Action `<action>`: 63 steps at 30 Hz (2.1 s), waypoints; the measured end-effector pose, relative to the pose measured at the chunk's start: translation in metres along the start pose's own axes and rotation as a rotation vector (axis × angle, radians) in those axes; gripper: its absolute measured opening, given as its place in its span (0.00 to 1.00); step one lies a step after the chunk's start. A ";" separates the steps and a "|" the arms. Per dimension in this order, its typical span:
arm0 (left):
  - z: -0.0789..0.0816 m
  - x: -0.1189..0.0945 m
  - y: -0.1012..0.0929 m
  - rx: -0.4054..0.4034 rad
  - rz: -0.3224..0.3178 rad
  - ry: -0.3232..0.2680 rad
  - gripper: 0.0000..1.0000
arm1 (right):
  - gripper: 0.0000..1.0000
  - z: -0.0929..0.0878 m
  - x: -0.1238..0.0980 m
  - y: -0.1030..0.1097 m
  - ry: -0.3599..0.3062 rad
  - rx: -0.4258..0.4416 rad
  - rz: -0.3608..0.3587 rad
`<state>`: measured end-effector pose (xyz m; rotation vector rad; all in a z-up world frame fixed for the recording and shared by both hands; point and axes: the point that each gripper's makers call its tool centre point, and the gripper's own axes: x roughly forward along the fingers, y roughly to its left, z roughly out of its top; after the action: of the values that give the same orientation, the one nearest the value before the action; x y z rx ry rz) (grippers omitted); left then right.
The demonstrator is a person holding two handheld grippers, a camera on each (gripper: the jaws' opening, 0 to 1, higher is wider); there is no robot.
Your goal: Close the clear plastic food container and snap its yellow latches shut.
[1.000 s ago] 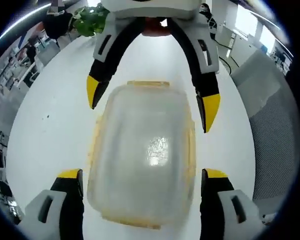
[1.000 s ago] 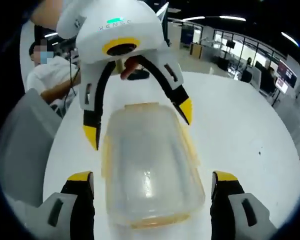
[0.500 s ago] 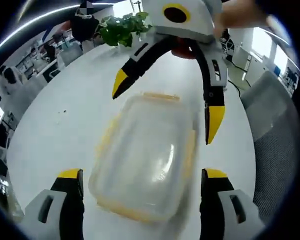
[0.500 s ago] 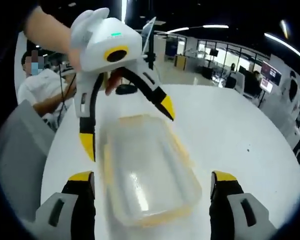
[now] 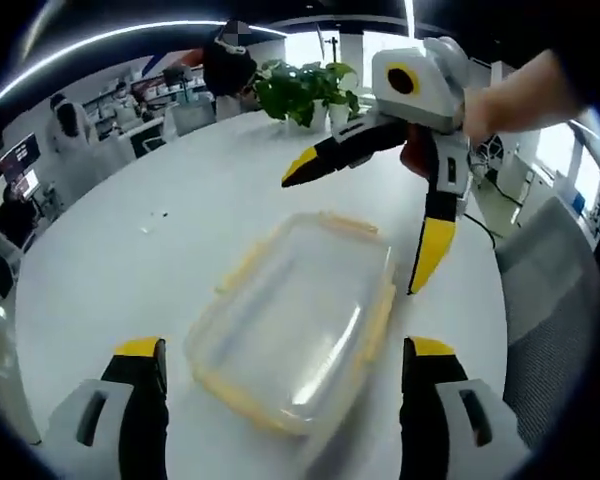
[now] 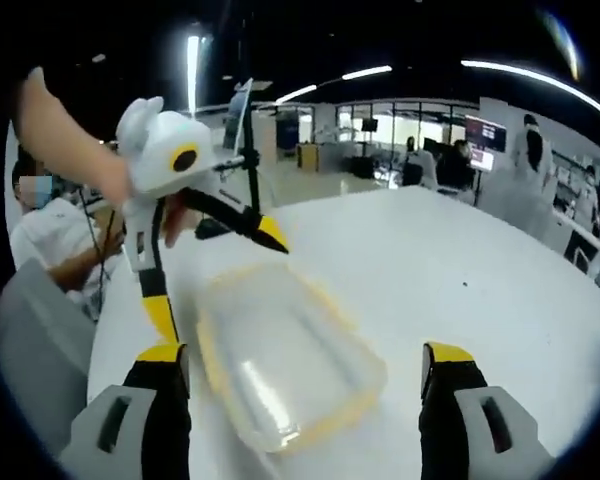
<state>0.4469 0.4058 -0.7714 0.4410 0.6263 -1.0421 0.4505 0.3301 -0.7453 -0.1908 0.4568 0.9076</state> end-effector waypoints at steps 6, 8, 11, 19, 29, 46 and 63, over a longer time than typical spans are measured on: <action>0.003 -0.008 0.009 -0.081 0.055 -0.076 0.99 | 0.97 -0.001 -0.006 -0.002 -0.029 0.027 -0.040; -0.001 -0.010 0.011 -0.123 0.063 -0.084 0.99 | 0.97 -0.003 -0.008 -0.002 -0.036 0.039 -0.051; -0.003 -0.016 0.013 -0.148 0.077 -0.093 0.98 | 0.96 -0.004 -0.012 -0.004 -0.044 0.055 -0.073; -0.004 -0.026 0.014 -0.205 0.098 -0.130 0.98 | 0.94 0.000 -0.023 -0.014 -0.092 0.109 -0.140; -0.008 -0.036 0.012 -0.259 0.125 -0.170 0.99 | 0.94 0.006 -0.039 -0.018 -0.144 0.155 -0.185; -0.018 -0.059 0.007 -0.300 0.146 -0.210 0.97 | 0.92 0.004 -0.071 -0.004 -0.165 0.164 -0.233; -0.021 -0.086 -0.006 -0.377 0.190 -0.309 0.98 | 0.95 -0.001 -0.097 0.011 -0.238 0.238 -0.276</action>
<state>0.4048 0.4720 -0.7301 0.0065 0.4786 -0.7678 0.3901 0.2666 -0.7012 0.0712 0.3041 0.5898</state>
